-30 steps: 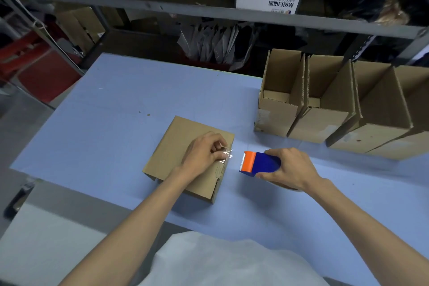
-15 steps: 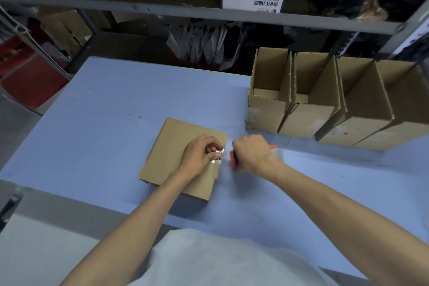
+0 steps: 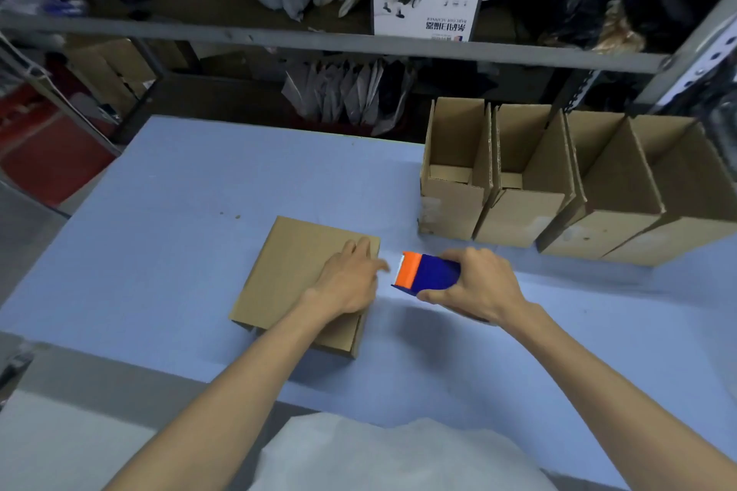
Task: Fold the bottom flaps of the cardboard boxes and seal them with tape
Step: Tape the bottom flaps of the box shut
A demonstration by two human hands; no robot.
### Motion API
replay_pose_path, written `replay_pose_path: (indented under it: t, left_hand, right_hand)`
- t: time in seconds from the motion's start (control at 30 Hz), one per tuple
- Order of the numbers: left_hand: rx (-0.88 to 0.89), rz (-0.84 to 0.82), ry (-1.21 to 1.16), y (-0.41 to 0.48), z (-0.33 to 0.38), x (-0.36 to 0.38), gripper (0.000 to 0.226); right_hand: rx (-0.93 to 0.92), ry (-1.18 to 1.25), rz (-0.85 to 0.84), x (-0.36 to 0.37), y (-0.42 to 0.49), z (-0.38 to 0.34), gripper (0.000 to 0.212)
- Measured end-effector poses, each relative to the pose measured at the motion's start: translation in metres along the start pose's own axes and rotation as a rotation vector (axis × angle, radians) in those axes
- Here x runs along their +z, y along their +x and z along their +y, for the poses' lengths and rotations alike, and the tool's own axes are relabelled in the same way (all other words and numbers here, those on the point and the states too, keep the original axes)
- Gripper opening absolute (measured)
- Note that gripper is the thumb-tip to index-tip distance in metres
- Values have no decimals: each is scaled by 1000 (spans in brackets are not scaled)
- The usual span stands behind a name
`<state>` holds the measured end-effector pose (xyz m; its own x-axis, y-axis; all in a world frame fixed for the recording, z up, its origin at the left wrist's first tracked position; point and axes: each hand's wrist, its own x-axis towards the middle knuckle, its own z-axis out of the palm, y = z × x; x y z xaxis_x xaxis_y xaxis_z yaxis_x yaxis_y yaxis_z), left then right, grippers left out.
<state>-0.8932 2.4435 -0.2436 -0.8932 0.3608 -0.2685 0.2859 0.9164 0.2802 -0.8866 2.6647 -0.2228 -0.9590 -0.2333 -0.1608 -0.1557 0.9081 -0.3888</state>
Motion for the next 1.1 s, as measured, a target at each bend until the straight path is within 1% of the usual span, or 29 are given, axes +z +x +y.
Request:
replay_pose_path:
  t: [0.07,0.1,0.13,0.17,0.2,0.23,0.27,0.33,0.4,0.5,0.6,0.73,0.77,0.9,1.03,1.1]
  left_hand:
    - [-173,204,-479,-3,8,-2,34]
    - [-274,239,-705,-5,13,-6,33]
    - [-354,198,-896,-6,18,-9,31]
    - [-404,113,-1072,-7,22,-10,28]
    - [-421,37,-1227,-8,24,-11,26]
    - [-412,-3,-1342,-10,26,-13,25]
    - [-389,-7,-1403,-12,27,-15,25]
    - [-352,39,-1423,-15,25,-17,23]
    - [-324,70,-1413,-17,24,-19,26]
    - [-292,41,-1460,-19,23,-25,36]
    - [-264,51,-1454,-21,22,-26,42]
    - [-293,74,-1486,-21,20,-30,22]
    - [-306,81,-1496,-20,18,-32,19]
    - [-320,66,-1504,-20,15,-39,19]
    - [-326,8,-1396,-20,20,-41,24]
    - [-339,11,-1351,-19,22,-40,22]
  right_hand:
    - [-35,132,65,-6,-8,4,59]
    - [-62,190,95,-9,-11,4,61]
    - [-90,231,122,-12,-13,5,62]
    - [-117,255,138,-15,-16,4,63]
    - [-138,268,146,-17,-17,2,63]
    - [-154,281,151,-19,-18,0,63]
    - [-163,297,158,-21,-19,-2,62]
    - [-164,327,171,-24,-20,-6,61]
    - [-168,347,165,-26,-21,-8,62]
    - [-165,392,157,-29,-21,-10,66]
    - [-170,433,155,-31,-22,-10,66]
    - [-174,510,151,-33,-22,-9,60]
    - [-174,519,150,-33,-22,-9,59]
    - [-182,537,141,-32,-23,-5,63]
    - [-199,542,146,-29,-23,-6,60]
    - [-204,543,142,-28,-23,-7,58]
